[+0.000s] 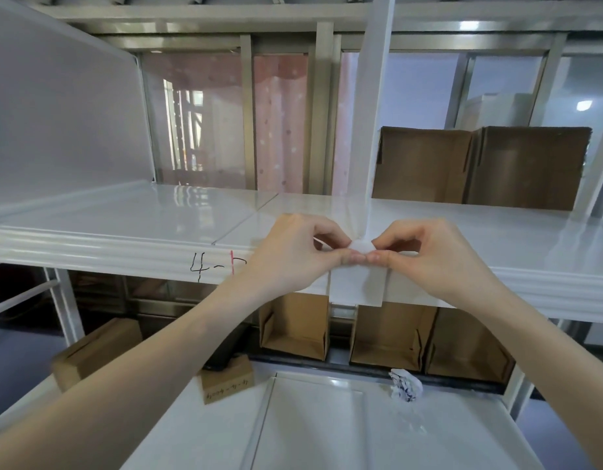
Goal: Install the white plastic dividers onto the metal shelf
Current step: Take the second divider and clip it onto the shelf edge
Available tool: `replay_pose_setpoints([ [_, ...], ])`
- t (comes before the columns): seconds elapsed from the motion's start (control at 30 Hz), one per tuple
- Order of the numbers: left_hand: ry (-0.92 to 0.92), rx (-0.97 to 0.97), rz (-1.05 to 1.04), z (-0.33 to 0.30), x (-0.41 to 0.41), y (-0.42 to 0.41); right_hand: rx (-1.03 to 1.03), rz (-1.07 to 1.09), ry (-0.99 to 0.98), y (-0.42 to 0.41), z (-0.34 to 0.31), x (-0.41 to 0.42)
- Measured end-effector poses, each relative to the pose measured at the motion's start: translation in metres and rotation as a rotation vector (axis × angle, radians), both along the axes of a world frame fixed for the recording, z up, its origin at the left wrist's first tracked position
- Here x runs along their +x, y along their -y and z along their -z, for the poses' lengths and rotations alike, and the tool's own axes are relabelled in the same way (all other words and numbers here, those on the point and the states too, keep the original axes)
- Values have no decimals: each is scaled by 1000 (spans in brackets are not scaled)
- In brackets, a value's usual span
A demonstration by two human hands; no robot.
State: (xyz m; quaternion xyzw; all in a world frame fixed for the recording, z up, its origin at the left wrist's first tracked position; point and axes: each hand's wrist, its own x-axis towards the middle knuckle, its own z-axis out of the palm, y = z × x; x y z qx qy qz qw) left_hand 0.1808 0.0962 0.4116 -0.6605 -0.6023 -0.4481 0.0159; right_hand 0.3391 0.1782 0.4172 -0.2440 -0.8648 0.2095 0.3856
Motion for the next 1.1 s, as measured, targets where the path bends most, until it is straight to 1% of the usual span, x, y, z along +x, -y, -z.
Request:
replay_pose_setpoints([
  [0.27, -83, -55, 55, -10, -8, -4, -71, -1, -14, -3, -2, -2],
  [0.5, -56, -48, 115, -9, -16, -8, -65, 39, -4, 2, -4, -5],
  [0.73, -55, -38, 108, -8, -22, -10, -71, 56, 18, 6, -6, -10],
  [1.1, -54, -45, 87, -10, -62, 17, -44, -5, 20, 22, -5, -55],
])
